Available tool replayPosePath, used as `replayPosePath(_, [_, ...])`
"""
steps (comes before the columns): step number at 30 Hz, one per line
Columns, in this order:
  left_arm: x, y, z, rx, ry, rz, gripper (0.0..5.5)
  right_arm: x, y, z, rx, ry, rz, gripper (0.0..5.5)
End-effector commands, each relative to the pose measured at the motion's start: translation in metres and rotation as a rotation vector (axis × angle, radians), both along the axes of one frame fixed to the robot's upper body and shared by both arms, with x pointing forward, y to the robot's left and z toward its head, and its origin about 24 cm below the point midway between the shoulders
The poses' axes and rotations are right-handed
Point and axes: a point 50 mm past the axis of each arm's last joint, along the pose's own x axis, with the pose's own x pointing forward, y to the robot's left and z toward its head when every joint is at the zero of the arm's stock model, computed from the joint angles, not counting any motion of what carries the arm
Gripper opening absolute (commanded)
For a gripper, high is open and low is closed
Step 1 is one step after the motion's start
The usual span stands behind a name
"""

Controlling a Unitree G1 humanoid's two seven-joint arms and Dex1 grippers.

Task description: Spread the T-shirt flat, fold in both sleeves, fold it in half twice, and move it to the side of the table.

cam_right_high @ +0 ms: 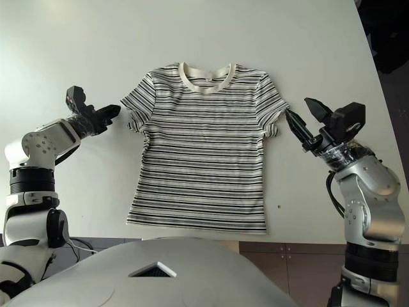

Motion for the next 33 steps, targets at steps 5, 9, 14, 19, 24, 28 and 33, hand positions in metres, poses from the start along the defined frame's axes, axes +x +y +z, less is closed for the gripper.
replayPosePath(5, [0.015,-0.01,-0.012,0.028,-0.009,0.013,1.74,0.002,0.002,-0.007,-0.008,0.017,0.011,2.4])
replayPosePath(9, [0.018,-0.011,-0.019,0.026,0.001,0.03,1.74,0.005,0.005,-0.008,-0.011,0.018,0.024,2.4])
replayPosePath(14, [0.016,-0.012,-0.021,-0.033,0.024,0.006,1.09,0.006,0.006,-0.009,-0.012,0.014,0.02,2.4])
replayPosePath(19, [0.015,-0.012,-0.021,-0.035,0.044,-0.018,0.33,0.002,0.009,-0.012,-0.008,0.016,0.013,2.4])
replayPosePath(24, [0.02,-0.011,-0.016,-0.046,0.029,0.006,0.11,0.002,0.011,-0.012,-0.004,0.011,0.008,2.4])
replayPosePath(28, [0.014,-0.019,0.0,-0.032,-0.007,-0.081,0.11,0.002,0.014,-0.013,-0.01,0.007,0.004,2.4])
replayPosePath(33, [0.015,-0.03,0.016,-0.018,-0.036,-0.115,0.11,-0.002,0.015,-0.016,0.015,0.008,-0.024,2.4])
